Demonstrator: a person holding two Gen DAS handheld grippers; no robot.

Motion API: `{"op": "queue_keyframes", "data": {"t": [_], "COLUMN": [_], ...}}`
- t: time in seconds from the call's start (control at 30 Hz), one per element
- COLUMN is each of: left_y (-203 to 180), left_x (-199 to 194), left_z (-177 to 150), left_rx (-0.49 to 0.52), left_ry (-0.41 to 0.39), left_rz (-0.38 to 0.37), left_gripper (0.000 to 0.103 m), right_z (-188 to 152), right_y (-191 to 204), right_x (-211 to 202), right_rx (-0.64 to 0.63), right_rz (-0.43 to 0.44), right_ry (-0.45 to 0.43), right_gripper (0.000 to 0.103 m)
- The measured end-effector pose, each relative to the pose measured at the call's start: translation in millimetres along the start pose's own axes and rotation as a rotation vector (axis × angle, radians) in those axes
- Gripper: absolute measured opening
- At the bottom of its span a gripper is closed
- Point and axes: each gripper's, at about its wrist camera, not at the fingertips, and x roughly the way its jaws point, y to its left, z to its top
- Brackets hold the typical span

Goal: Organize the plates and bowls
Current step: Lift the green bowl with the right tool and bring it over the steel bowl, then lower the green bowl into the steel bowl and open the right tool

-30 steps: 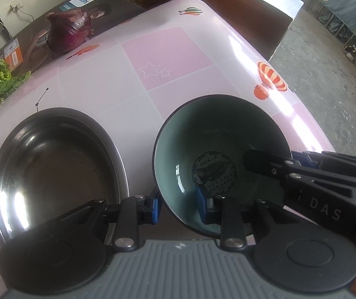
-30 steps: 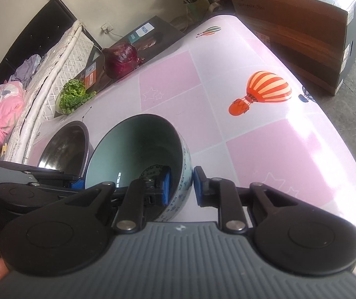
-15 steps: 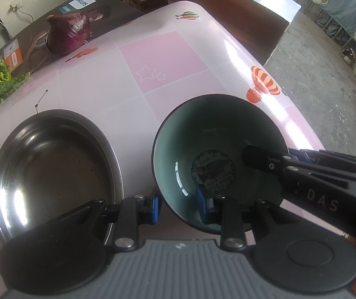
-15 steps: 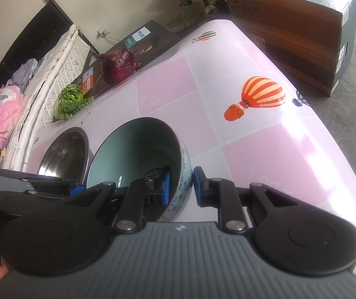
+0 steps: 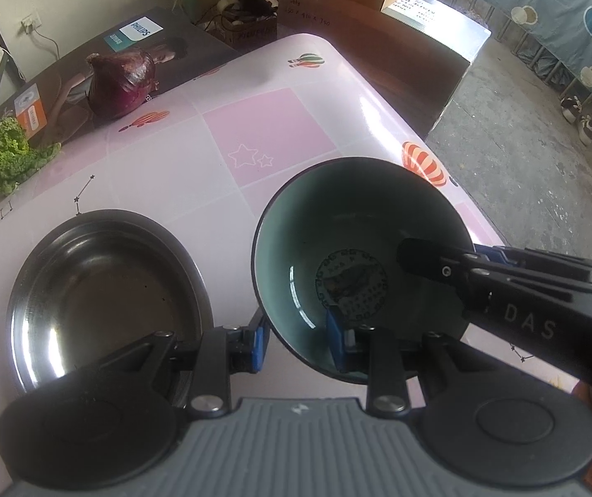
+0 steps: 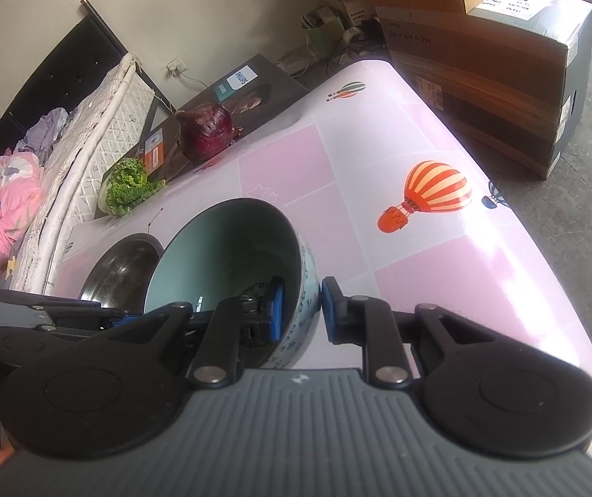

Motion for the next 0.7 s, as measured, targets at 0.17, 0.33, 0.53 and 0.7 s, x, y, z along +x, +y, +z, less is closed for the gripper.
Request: {"op": "queue_keyframes", "data": {"t": [0.17, 0.33, 0.53, 0.7], "left_y": [8, 27, 66, 105], "left_x": [-14, -29, -47, -53], "left_z": [-1, -6, -17, -27], "left_rx": [-0.019, -0.046, -0.094, -0.143], "left_ry": [-0.027, -0.049, -0.061, -0.061], "left_rz": [0.004, 0.011, 0.036, 0.073], "left_gripper": [0.03, 0.03, 0.03, 0.03], "right_z": [5, 8, 8, 5], "right_y": [13, 33, 70, 109], "right_x": [-7, -10, -2, 17], "right_rx": [-0.021, -0.046, -0.08, -0.114], "right_rz": [0.003, 0.017, 0.059, 0.104], "right_ry": [-0.01, -0.013, 0.003, 0.039], "right_gripper": [0.018, 0.018, 0.018, 0.018]}}
